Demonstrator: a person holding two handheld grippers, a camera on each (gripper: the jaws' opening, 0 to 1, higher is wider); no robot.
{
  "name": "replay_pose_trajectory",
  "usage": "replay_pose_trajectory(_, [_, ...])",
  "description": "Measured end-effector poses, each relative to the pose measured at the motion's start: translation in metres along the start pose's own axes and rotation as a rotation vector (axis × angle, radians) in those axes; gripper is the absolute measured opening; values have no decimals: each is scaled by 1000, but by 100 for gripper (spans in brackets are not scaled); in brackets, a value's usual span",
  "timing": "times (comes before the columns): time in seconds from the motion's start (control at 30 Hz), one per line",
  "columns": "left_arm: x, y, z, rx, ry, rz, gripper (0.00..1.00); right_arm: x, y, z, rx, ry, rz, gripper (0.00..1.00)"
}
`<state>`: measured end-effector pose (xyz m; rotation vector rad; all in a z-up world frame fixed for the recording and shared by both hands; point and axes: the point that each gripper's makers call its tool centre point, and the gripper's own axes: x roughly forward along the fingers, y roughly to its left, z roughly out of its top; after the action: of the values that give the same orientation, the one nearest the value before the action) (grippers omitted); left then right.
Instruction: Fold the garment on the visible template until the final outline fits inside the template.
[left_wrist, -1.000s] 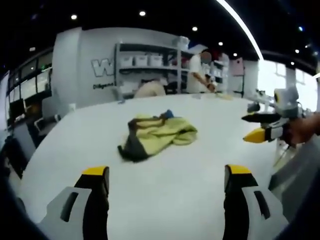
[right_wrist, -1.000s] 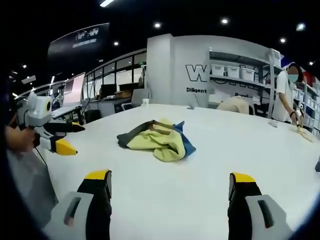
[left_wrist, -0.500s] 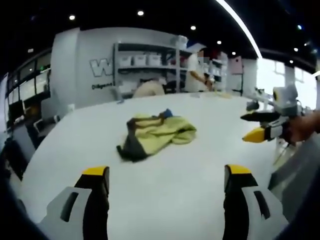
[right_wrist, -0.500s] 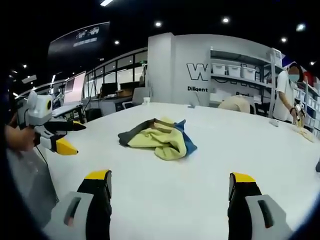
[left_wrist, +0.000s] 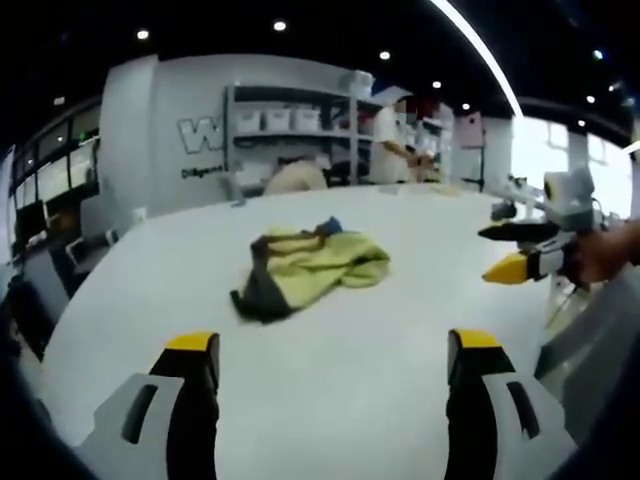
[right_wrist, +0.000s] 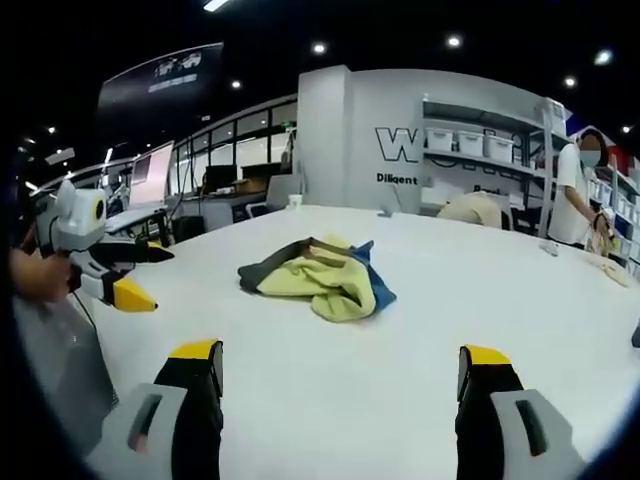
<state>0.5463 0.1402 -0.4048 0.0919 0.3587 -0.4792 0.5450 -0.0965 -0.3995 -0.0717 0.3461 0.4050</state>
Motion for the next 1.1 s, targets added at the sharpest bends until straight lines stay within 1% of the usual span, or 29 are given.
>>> replay_pose_trajectory(0.13, [0,-2,0,0,2,-5,97,1,2,0,-5,0,7,99])
replay_pose_trajectory(0.33, [3,-10,-8,6,29,-32,96,0,-1,2,7,-11,2,99])
replay_pose_trajectory(0.5, [4,-17,-9,-25,33,-50,96,-1,-2,3,18,-18,-1,99])
replay_pose_trajectory(0.63, [6,-22,-13,-31,46,-72,95,-1,-6,4,24,-26,-8,99])
replay_pose_trajectory(0.7, [9,-25,-13,-57,45,-93,94,-1,-7,4,33,-30,-14,99])
replay_pose_trajectory(0.77, [12,-24,-13,-64,46,-96,93,-2,-9,5,39,-32,-21,99])
replay_pose_trajectory(0.87, [23,-18,-12,-76,48,-92,92,-3,-12,6,45,-36,-31,99])
replay_pose_trajectory(0.97, [35,-11,-6,-85,42,-90,91,-2,-13,4,48,-30,-35,99])
replay_pose_trajectory(1.03, [44,-6,-1,-85,34,-90,89,-2,-12,4,48,-27,-34,99])
replay_pose_trajectory(1.1, [47,-4,1,-88,30,-92,86,-2,-12,4,47,-25,-34,99])
